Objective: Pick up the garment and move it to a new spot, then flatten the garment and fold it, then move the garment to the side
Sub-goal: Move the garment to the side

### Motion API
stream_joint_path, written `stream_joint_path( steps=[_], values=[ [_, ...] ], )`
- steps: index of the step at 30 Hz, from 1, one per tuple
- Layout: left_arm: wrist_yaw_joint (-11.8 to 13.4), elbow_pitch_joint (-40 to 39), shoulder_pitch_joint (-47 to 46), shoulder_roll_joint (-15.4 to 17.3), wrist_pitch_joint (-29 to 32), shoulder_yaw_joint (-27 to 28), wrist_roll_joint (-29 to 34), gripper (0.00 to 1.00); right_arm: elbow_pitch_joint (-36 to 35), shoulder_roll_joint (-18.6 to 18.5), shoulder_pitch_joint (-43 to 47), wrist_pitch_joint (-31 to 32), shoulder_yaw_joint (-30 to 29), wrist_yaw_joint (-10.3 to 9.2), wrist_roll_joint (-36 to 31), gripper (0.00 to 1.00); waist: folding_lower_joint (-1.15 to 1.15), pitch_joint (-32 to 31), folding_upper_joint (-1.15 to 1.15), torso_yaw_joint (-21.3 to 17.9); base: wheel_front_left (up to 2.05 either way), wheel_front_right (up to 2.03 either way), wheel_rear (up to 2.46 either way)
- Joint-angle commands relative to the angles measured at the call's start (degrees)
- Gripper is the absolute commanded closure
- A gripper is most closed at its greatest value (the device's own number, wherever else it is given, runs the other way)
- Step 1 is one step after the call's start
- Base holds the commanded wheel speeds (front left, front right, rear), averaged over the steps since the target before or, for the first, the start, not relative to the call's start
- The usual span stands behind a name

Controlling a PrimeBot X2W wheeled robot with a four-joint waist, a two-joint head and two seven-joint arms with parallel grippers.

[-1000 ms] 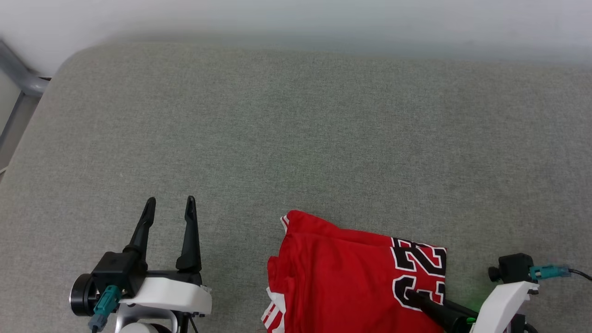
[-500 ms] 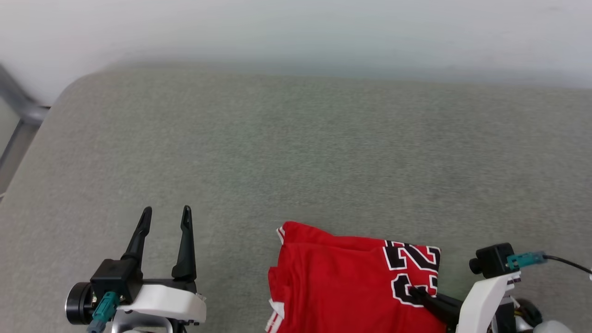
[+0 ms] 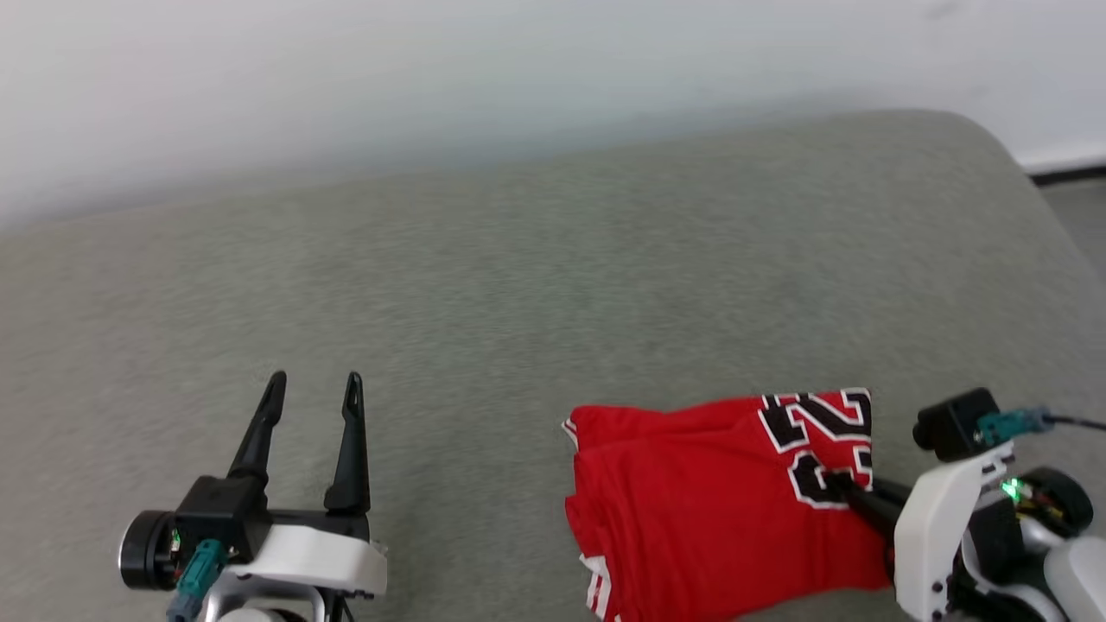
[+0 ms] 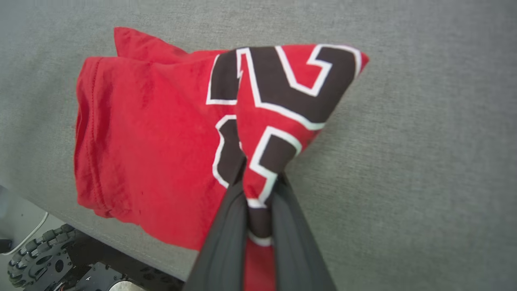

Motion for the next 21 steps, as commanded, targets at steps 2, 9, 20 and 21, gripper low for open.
stream_joint_path(
  steps=[2, 9, 20, 21],
  values=[
    [-0.29, -0.87, -2.78, 0.25, -0.13, -0.04, 0.71, 0.0, 0.03, -0.43, -5.31, -1.15, 0.08, -0.05, -0.76, 1.0, 0.0, 4.66, 0.0, -10.33, 0.0, 0.0, 0.0],
    [-0.3, -1.99, -7.42, 2.31, 0.43, 0.37, 2.05, 0.0, 5.99, -0.49, -17.2, -5.81, 1.15, -0.07, -1.15, 1.0, 0.0, 11.65, 0.0, -17.81, 0.0, 0.0, 0.0],
    [-2.6, -8.48, -18.69, 6.07, 5.4, -2.98, 6.16, 0.0, 22.46, -6.71, -31.5, -14.47, -3.83, -0.07, -0.78, 1.0, 0.0, 25.91, 0.0, -16.76, 0.0, 0.0, 0.0],
    [-2.92, -9.05, -19.79, 6.34, 5.88, -3.36, 6.51, 0.0, 23.84, -7.54, -32.43, -15.33, -4.46, -0.06, -1.02, 1.0, 0.0, 27.06, 0.0, -16.44, 0.0, 0.0, 0.0]
  ],
)
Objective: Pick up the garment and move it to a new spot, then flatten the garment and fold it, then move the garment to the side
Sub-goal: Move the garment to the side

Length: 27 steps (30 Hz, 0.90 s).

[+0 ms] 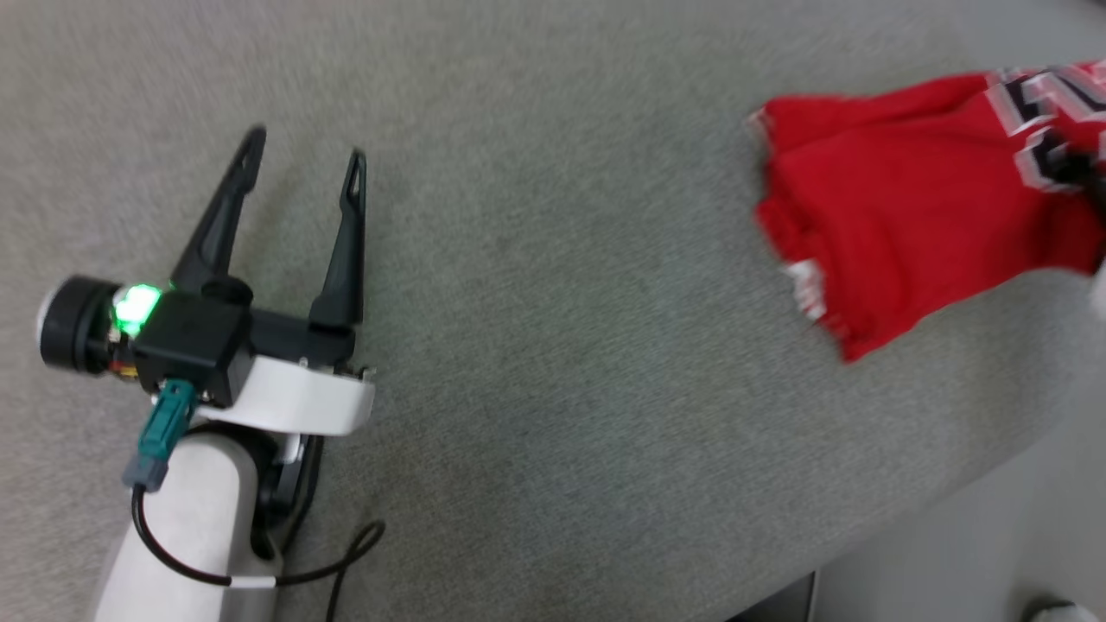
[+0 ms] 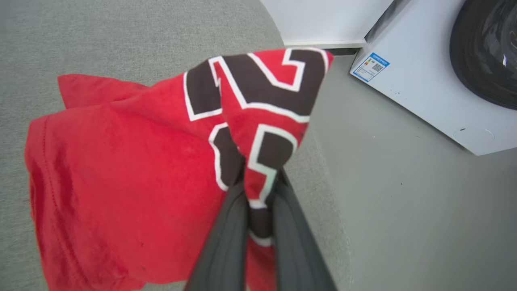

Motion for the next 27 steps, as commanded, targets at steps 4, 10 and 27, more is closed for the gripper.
stream_joint_path(
  steps=[4, 10, 27],
  values=[
    [-0.98, -2.58, -4.69, 0.9, 1.84, -1.62, 1.52, 0.0, 6.33, -2.86, -4.75, -3.87, -2.87, -0.08, -1.57, 1.0, -0.01, 8.7, 0.0, 1.57, 0.0, 0.0, 0.0],
    [-1.82, -4.42, -7.97, 1.17, 3.42, -3.31, 2.41, 0.0, 15.22, -1.65, -8.27, -10.09, -4.86, -0.07, -4.82, 1.0, -0.01, 12.08, 0.0, 2.62, 0.0, 0.0, 0.0],
    [-0.89, -0.27, -5.52, -0.71, 0.37, -4.64, -0.22, 0.0, 32.77, 3.35, -14.82, -29.47, -16.13, -0.08, -21.97, 0.0, -0.01, 7.48, 0.0, 5.28, 0.0, 0.0, 0.0]
  ],
)
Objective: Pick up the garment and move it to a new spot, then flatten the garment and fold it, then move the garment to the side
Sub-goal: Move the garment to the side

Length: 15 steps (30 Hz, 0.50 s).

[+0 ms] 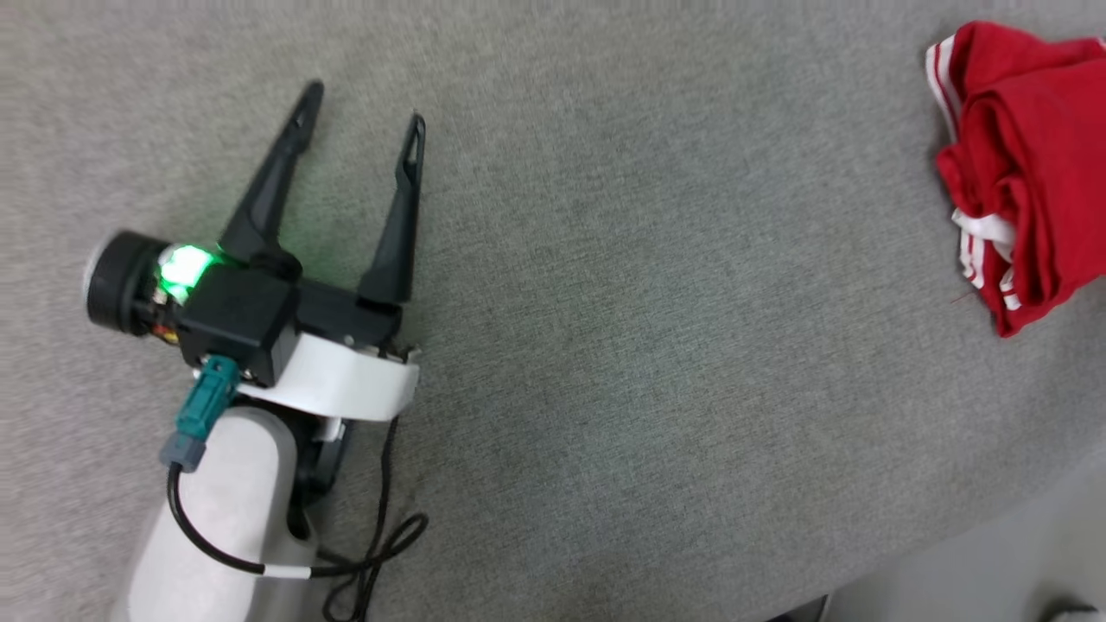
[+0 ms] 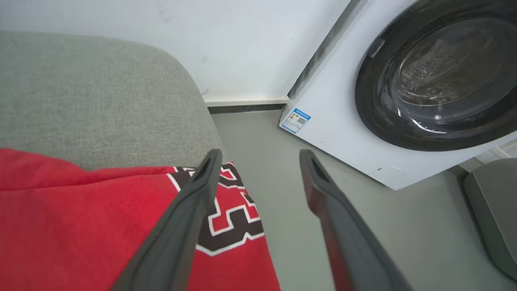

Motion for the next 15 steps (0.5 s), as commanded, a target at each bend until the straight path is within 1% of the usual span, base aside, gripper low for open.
stream_joint_path(
  steps=[1, 4, 5, 8, 10, 13, 15],
  values=[
    [0.33, 0.56, 0.98, -0.39, -0.77, -0.05, -0.42, 0.0, -2.26, 0.23, 0.8, -0.32, -1.53, -0.09, -1.39, 0.0, -0.01, -2.74, 0.0, 0.9, 0.0, 0.0, 0.0],
    [0.85, 2.34, 3.1, -1.61, -2.15, 0.01, -1.92, 0.0, -9.46, 2.07, 5.92, -0.25, -6.66, -0.09, -5.05, 0.0, -0.01, -6.1, 0.0, 1.93, 0.0, 0.0, 0.0],
    [1.05, 4.36, 5.34, -2.7, -3.48, -0.16, -3.19, 0.0, -16.65, 5.12, 11.41, -0.28, -11.2, -0.09, -8.53, 0.0, -0.01, -10.05, 0.0, 3.28, 0.0, 0.0, 0.0],
    [1.49, 6.02, 7.45, -3.79, -4.6, -0.28, -4.27, 0.0, -22.62, 8.34, 17.23, -0.29, -15.2, -0.09, -10.76, 0.0, -0.01, -13.7, 0.0, 4.98, 0.0, 0.0, 0.0],
    [1.86, 6.85, 9.06, -4.4, -5.09, -0.02, -5.0, 0.0, -26.1, 11.28, 20.95, -0.27, -16.24, -0.08, -11.65, 0.0, -0.01, -15.92, 0.0, 6.1, 0.0, 0.0, 0.0],
    [2.4, 8.32, 11.37, -5.03, -5.57, 0.55, -6.01, 0.0, -31.13, 14.3, 25.66, -0.3, -17.22, -0.08, -12.89, 0.0, -0.01, -18.96, 0.0, 7.95, 0.0, 0.0, 0.0],
    [2.92, 9.28, 12.77, -5.26, -5.84, 1.36, -6.71, 0.0, -33.63, 16.43, 29.04, -0.3, -16.69, -0.08, -12.93, 0.0, -0.01, -20.75, 0.0, 9.23, 0.0, 0.0, 0.0]
  ],
)
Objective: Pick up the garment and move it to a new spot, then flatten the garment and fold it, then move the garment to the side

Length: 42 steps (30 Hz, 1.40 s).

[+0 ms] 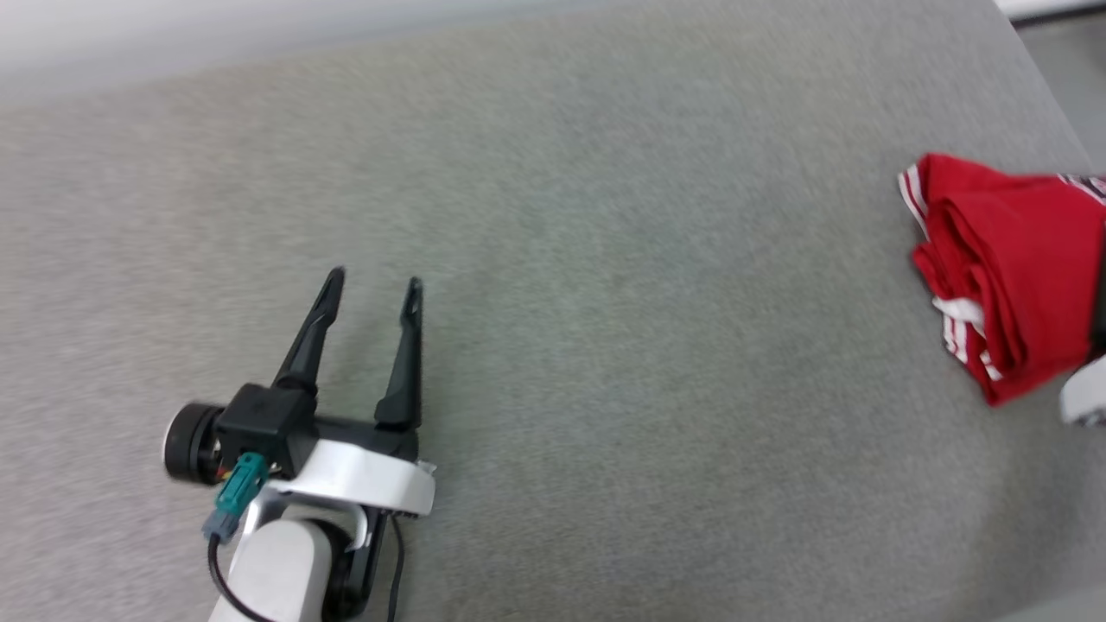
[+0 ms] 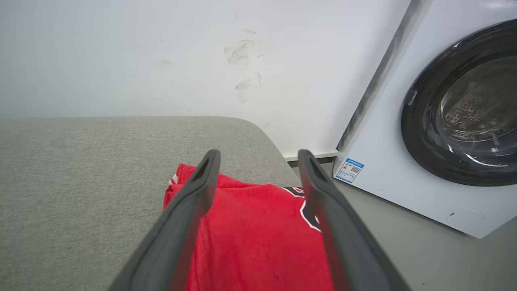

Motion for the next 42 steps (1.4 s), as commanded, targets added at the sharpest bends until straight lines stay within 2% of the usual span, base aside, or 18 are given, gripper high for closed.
stream_joint_path(
  steps=[1, 7, 14, 19, 20, 33, 42],
  values=[
    [0.27, 0.49, 1.12, -0.16, -0.5, 0.52, -0.37, 0.0, -1.67, 1.11, 2.46, -0.09, 0.33, -0.07, -0.08, 0.0, 0.02, -4.21, 0.0, 3.8, 0.0, 0.0, 0.0],
    [0.97, 2.23, 4.21, -0.53, -0.73, 1.99, -1.53, 0.0, -8.64, 4.95, 10.41, 0.04, 2.59, -0.07, 0.7, 0.0, 0.02, -7.75, 0.0, 8.09, 0.0, 0.0, 0.0],
    [1.83, 4.26, 7.5, -0.97, -0.86, 4.33, -2.88, 0.0, -15.88, 8.43, 17.39, 3.02, 8.21, -0.07, 2.15, 0.0, 0.02, -11.75, 0.0, 12.4, 0.0, 0.0, 0.0],
    [2.4, 4.34, 10.63, -0.32, -0.83, 6.92, -3.14, 0.0, -21.05, 10.52, 22.0, 4.93, 11.45, -0.07, 2.45, 0.0, 0.02, -14.87, 0.0, 14.21, 0.0, 0.0, 0.0],
    [2.02, 4.2, 12.68, 0.31, -0.84, 7.84, -3.1, 0.0, -24.33, 11.46, 24.86, 6.14, 12.37, -0.07, 2.31, 0.0, 0.02, -16.45, 0.0, 14.57, 0.0, 0.0, 0.0],
    [1.67, 3.01, 19.65, 1.26, -0.84, 8.09, -2.99, 0.0, -35.85, 13.53, 36.53, 11.2, 11.44, -0.06, 0.87, 0.0, 0.02, -21.1, 0.0, 13.57, 0.0, 0.0, 0.0],
    [1.92, 3.64, 20.47, 1.76, -0.58, 7.83, -3.5, 0.0, -37.59, 13.79, 37.94, 12.32, 10.54, -0.06, 2.29, 0.0, 0.02, -21.56, 0.0, 13.29, 0.0, 0.0, 0.0]
  ],
)
